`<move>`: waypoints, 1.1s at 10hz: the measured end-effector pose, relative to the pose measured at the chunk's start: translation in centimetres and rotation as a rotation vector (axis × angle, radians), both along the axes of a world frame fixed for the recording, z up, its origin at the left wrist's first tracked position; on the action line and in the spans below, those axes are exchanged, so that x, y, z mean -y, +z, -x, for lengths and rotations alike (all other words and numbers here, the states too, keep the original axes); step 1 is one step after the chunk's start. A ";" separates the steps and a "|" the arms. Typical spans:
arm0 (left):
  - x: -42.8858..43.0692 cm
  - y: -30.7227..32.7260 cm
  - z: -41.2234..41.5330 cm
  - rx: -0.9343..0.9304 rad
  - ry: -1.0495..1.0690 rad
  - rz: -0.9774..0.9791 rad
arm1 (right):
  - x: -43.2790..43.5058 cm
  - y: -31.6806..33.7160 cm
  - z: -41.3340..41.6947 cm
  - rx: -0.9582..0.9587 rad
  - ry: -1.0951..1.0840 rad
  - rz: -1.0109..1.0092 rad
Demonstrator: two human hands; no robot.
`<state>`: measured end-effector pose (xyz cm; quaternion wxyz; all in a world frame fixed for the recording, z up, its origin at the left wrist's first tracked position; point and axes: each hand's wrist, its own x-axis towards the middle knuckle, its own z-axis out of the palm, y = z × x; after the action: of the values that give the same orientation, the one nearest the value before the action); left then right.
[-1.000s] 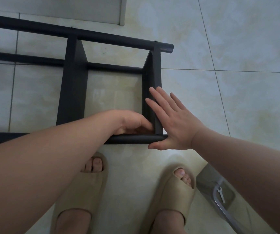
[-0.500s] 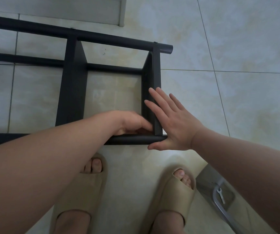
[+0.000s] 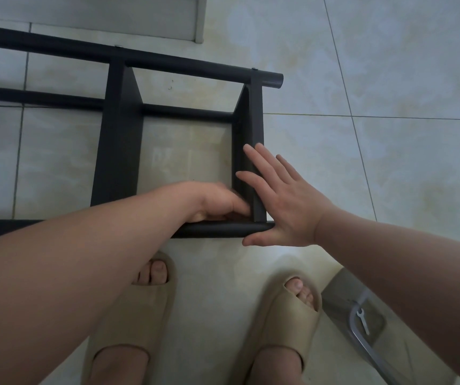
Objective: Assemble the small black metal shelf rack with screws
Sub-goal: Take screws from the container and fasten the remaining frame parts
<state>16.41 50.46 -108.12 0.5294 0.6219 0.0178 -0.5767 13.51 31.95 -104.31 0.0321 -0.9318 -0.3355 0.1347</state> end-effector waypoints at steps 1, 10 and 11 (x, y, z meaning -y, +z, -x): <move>-0.1 0.0 -0.1 -0.032 0.001 0.015 | 0.0 0.0 0.0 -0.003 -0.004 0.004; -0.2 -0.6 -0.1 -0.185 0.025 0.107 | -0.1 0.2 0.1 0.003 -0.012 0.010; -0.2 -0.7 0.0 -0.152 0.030 0.054 | -0.1 0.2 0.1 0.004 -0.009 0.014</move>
<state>16.41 50.64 -108.86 0.5517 0.5615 0.0521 -0.6146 13.42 32.09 -104.06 0.0256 -0.9337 -0.3305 0.1352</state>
